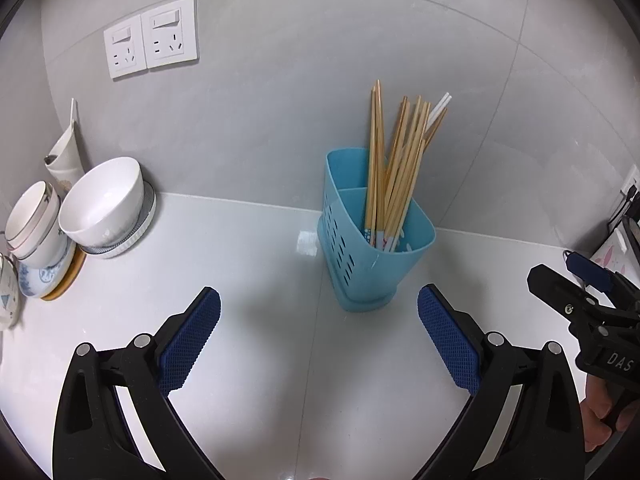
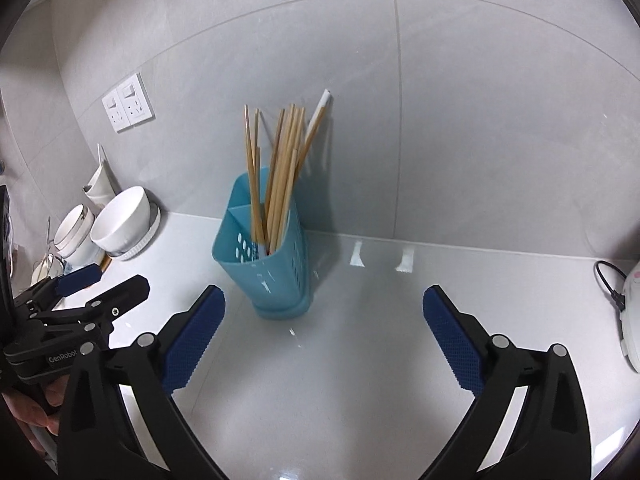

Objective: Organize utensils

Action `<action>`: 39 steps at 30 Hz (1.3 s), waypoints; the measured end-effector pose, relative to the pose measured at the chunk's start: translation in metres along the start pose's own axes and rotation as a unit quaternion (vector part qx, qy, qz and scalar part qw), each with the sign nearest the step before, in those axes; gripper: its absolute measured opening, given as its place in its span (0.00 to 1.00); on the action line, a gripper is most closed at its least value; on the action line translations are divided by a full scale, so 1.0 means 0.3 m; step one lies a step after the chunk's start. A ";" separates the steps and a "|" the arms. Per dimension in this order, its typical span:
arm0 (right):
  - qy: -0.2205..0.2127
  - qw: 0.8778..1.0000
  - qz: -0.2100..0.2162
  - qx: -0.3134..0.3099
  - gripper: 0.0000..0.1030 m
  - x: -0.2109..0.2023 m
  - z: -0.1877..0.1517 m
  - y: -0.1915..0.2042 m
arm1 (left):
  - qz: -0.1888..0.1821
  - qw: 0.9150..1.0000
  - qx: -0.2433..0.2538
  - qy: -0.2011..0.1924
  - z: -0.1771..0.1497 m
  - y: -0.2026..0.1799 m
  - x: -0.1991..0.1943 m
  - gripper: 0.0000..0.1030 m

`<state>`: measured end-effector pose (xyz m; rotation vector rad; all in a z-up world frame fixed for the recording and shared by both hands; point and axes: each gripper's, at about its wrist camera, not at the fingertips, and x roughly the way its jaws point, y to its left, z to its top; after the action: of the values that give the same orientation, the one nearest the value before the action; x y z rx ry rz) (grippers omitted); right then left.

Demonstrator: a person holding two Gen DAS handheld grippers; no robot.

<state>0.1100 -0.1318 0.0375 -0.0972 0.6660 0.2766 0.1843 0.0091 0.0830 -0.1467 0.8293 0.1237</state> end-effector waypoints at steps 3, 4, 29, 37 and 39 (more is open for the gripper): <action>0.006 1.000 -0.006 -0.004 0.93 0.003 -0.003 0.003 | -0.001 1.000 0.000 0.001 -0.005 -0.003 0.001 0.94; 0.006 1.000 -0.006 -0.004 0.93 0.002 -0.004 0.003 | -0.001 1.000 0.000 0.001 -0.005 -0.004 0.002 0.94; 0.018 1.000 -0.018 -0.005 0.93 0.023 0.004 0.008 | -0.005 1.000 0.003 0.004 0.008 -0.031 0.027 0.94; 0.022 0.999 -0.027 -0.004 0.93 0.027 0.004 0.005 | -0.009 1.000 0.001 0.008 0.009 -0.041 0.032 0.94; 0.023 0.999 -0.028 -0.003 0.93 0.028 0.004 0.004 | -0.009 1.000 -0.001 0.008 0.010 -0.040 0.035 0.94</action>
<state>0.1167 -0.1286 0.0333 -0.1295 0.7075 0.2224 0.1956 -0.0016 0.0784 -0.1565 0.8446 0.1059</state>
